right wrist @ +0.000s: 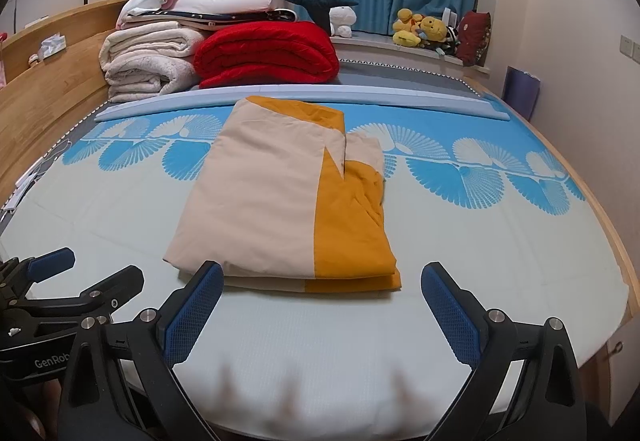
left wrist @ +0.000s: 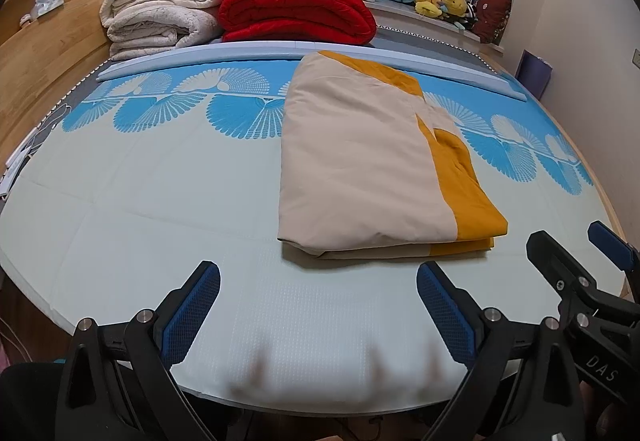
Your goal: Fold large clothes
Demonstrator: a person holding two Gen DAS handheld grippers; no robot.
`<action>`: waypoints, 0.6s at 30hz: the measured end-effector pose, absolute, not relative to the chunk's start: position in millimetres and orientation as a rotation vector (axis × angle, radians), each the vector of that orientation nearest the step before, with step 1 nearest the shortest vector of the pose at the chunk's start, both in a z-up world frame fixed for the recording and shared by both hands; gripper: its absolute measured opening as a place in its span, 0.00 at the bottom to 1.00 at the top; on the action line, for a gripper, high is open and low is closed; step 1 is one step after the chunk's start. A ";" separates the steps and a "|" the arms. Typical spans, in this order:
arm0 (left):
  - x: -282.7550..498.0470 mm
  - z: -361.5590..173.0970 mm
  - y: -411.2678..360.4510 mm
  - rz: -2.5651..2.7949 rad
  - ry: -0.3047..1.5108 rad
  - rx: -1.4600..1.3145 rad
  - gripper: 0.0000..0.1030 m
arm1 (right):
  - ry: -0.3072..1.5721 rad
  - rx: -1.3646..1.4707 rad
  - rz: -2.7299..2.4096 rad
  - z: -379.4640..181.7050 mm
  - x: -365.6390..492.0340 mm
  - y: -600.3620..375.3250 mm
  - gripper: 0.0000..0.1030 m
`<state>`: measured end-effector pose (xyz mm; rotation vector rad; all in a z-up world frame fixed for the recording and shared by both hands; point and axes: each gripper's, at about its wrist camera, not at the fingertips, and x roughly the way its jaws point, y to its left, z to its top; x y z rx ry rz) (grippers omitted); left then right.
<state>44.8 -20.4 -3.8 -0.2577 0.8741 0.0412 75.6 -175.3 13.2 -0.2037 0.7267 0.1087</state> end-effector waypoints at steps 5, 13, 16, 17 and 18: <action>44.9 -4.1 -20.5 0.040 0.875 -0.257 0.95 | 0.728 -0.202 0.109 13.3 75.6 -175.8 0.96; 45.5 -4.2 -20.5 0.038 0.877 -0.257 0.95 | 0.728 -0.204 0.110 13.8 75.4 -176.9 0.96; 45.4 -4.2 -20.7 0.038 0.877 -0.258 0.95 | 0.728 -0.203 0.109 12.8 75.9 -176.6 0.96; 45.4 -4.2 -20.6 0.038 0.878 -0.258 0.95 | 0.728 -0.204 0.109 13.1 76.0 -176.9 0.96; 45.4 -4.1 -20.6 0.038 0.878 -0.258 0.95 | 0.729 -0.204 0.110 13.1 76.0 -177.1 0.96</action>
